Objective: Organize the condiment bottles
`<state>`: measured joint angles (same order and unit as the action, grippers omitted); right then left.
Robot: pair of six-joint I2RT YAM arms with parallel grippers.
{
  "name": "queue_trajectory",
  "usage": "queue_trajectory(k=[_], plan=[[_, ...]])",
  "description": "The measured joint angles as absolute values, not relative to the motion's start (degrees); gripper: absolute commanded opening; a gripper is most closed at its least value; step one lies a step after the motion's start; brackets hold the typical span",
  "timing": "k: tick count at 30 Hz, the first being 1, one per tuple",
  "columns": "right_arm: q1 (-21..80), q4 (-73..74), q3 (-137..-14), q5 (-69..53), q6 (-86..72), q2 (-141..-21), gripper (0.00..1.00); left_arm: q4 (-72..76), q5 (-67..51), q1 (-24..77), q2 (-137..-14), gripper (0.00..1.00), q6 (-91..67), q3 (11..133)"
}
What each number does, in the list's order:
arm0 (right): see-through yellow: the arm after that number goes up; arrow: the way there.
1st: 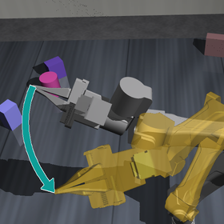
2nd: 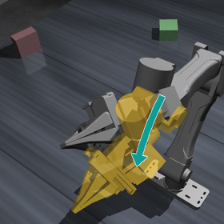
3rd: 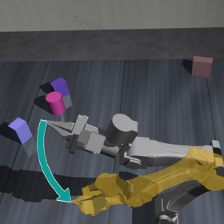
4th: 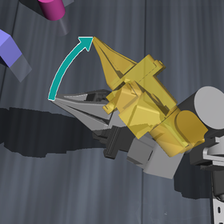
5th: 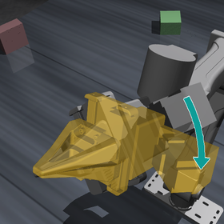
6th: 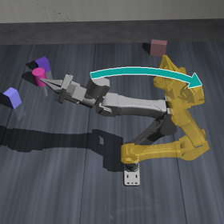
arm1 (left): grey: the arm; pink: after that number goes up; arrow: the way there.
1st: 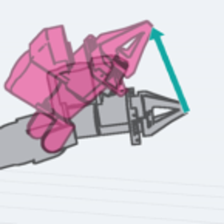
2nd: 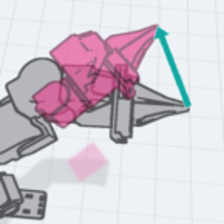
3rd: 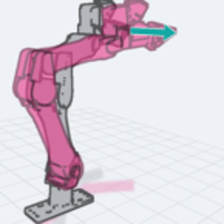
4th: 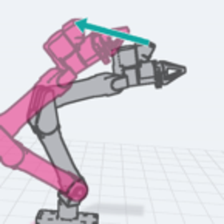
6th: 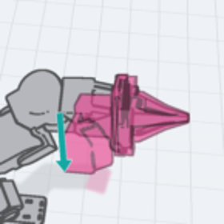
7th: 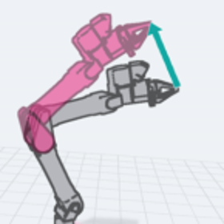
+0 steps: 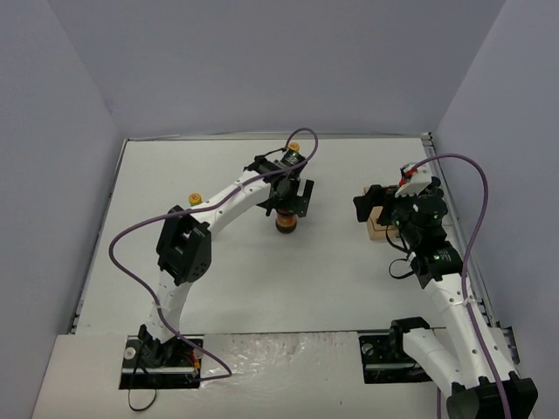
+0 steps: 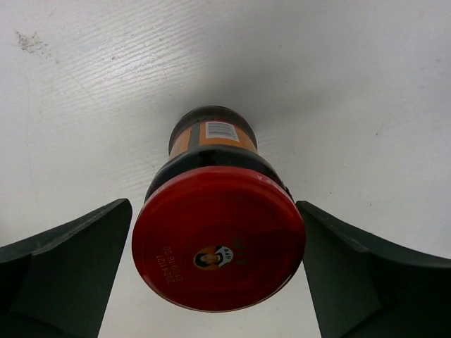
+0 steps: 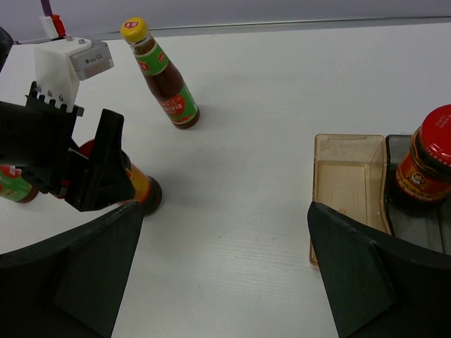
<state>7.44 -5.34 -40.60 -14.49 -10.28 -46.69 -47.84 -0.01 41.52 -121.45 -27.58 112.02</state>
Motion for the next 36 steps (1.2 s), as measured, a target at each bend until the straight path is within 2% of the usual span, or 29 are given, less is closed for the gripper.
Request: queue_trajectory(k=[4,8,18,25,31,36], plan=[[8.23,-5.30,-40.60,-14.99,-9.68,-47.47,1.00,-48.20,0.67,41.52,-120.11,0.97,-27.24,112.04],[9.66,-5.11,-40.95,-15.89,-8.46,-48.55,1.00,-47.80,2.61,41.52,-113.36,0.97,-26.54,110.42],[22.47,-6.06,-48.10,-16.12,-2.24,-60.61,1.00,-40.00,16.31,40.18,-74.24,0.97,-23.21,93.71],[29.62,-10.79,-51.58,-17.87,2.28,-75.58,1.00,-38.61,23.57,29.22,-53.73,0.97,-21.32,76.34],[32.15,-14.50,-55.87,-18.80,4.98,-87.58,1.00,-39.47,26.70,20.57,-43.56,0.97,-18.19,62.37],[32.88,-16.37,-59.11,-18.92,6.29,-94.12,1.00,-38.28,28.67,19.00,-37.47,0.97,-17.09,54.50]])
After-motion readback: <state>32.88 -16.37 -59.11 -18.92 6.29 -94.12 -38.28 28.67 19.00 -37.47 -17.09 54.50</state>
